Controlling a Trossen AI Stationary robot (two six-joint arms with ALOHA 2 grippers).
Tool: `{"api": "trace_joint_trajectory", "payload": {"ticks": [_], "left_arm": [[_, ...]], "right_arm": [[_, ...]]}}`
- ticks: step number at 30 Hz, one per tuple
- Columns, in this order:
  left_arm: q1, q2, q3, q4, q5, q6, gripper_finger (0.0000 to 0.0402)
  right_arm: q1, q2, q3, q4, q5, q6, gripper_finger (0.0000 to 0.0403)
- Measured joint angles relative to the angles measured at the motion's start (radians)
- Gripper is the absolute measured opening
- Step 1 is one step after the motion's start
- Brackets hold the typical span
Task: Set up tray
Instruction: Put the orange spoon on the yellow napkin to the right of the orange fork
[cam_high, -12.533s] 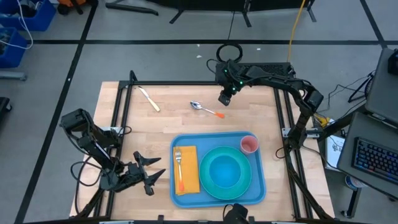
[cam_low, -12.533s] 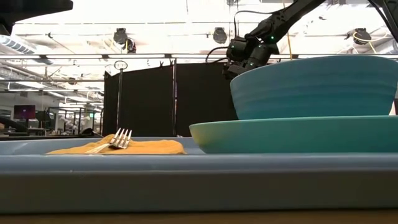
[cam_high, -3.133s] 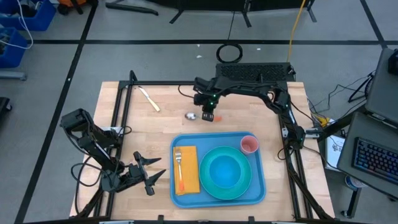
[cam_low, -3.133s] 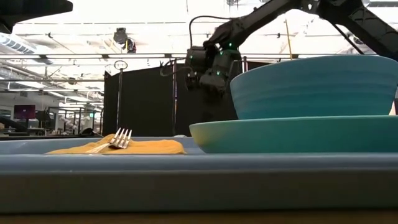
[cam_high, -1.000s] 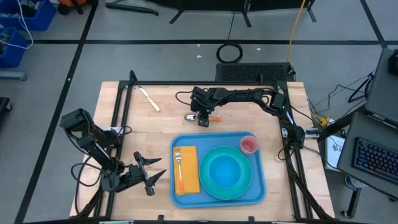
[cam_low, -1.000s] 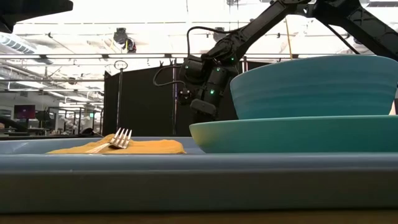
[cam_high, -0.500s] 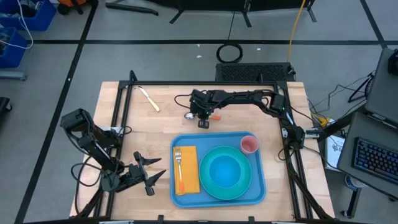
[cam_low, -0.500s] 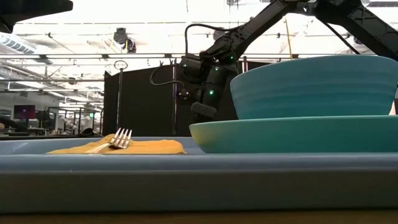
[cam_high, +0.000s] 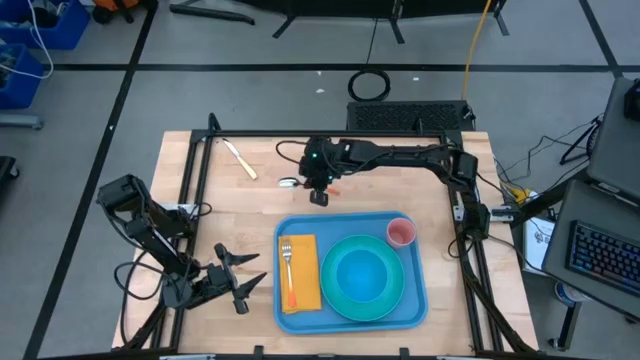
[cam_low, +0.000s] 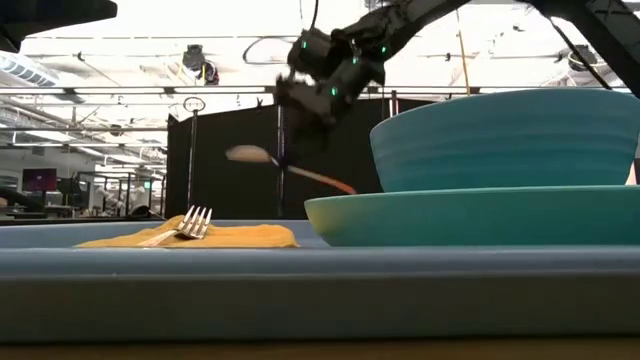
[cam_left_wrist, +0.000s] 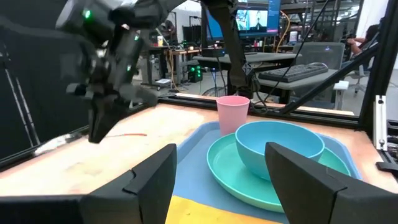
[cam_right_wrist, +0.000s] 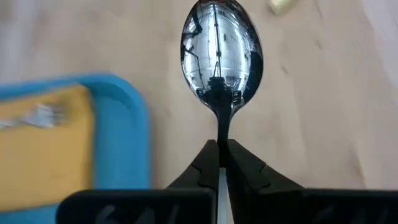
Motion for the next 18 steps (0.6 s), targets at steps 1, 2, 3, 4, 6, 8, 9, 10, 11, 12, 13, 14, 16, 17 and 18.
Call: {"api": "trace_joint_trajectory", "payload": {"ticks": [1, 2, 3, 4, 6, 8, 9, 10, 11, 12, 13, 14, 16, 17, 18], "left_arm": [[0.000, 0.000, 0.000, 0.000, -0.004, 0.008, 0.0250], [0.000, 0.000, 0.000, 0.000, -0.005, 0.013, 0.0250], [0.001, 0.000, 0.000, 0.000, -0.005, 0.019, 0.0250], [0.002, 0.000, 0.000, 0.000, -0.004, 0.021, 0.0250], [0.006, 0.000, 0.000, 0.001, -0.005, 0.021, 0.0250], [0.008, 0.000, 0.000, 0.000, -0.005, 0.021, 0.0250], [0.008, 0.000, 0.000, 0.001, -0.005, 0.024, 0.0250], [0.008, 0.000, 0.000, 0.001, -0.005, 0.035, 0.0250], [0.008, 0.000, 0.000, 0.002, -0.005, 0.053, 0.0250], [0.007, 0.000, 0.000, 0.006, -0.005, 0.079, 0.0250], [0.005, 0.000, 0.000, 0.010, -0.006, 0.105, 0.0250], [0.003, 0.000, 0.003, 0.012, -0.008, 0.132, 0.0250], [-0.002, 0.000, 0.014, 0.011, -0.028, 0.179, 0.0250], [-0.005, 0.000, 0.023, 0.012, -0.048, 0.200, 0.0250], [-0.009, 0.000, 0.033, 0.012, -0.073, 0.222, 0.0250]], "right_arm": [[0.006, -0.012, 0.000, 0.014, -0.022, 0.011, 0.0001], [0.013, -0.025, 0.000, 0.023, -0.038, 0.021, 0.0001], [0.020, -0.039, 0.000, 0.038, -0.052, 0.029, 0.0001], [0.028, -0.052, 0.000, 0.054, -0.062, 0.034, 0.0001], [0.046, -0.084, 0.000, 0.065, -0.080, 0.036, 0.0001], [0.068, -0.109, 0.000, 0.069, -0.095, 0.043, 0.0001], [0.079, -0.118, 0.000, 0.071, -0.114, 0.047, 0.0001], [0.093, -0.123, 0.000, 0.074, -0.136, 0.050, 0.0001], [0.105, -0.129, 0.000, 0.082, -0.164, 0.058, 0.0001], [0.119, -0.131, 0.000, 0.092, -0.197, 0.064, 0.0001], [0.134, -0.133, 0.000, 0.109, -0.235, 0.068, 0.0001], [0.151, -0.134, 0.000, 0.134, -0.269, 0.071, 0.0001], [0.183, -0.134, 0.000, 0.177, -0.341, 0.085, 0.0000], [0.199, -0.134, 0.000, 0.187, -0.371, 0.085, 0.0000], [0.215, -0.134, 0.000, 0.195, -0.390, 0.084, 0.0000]]}}
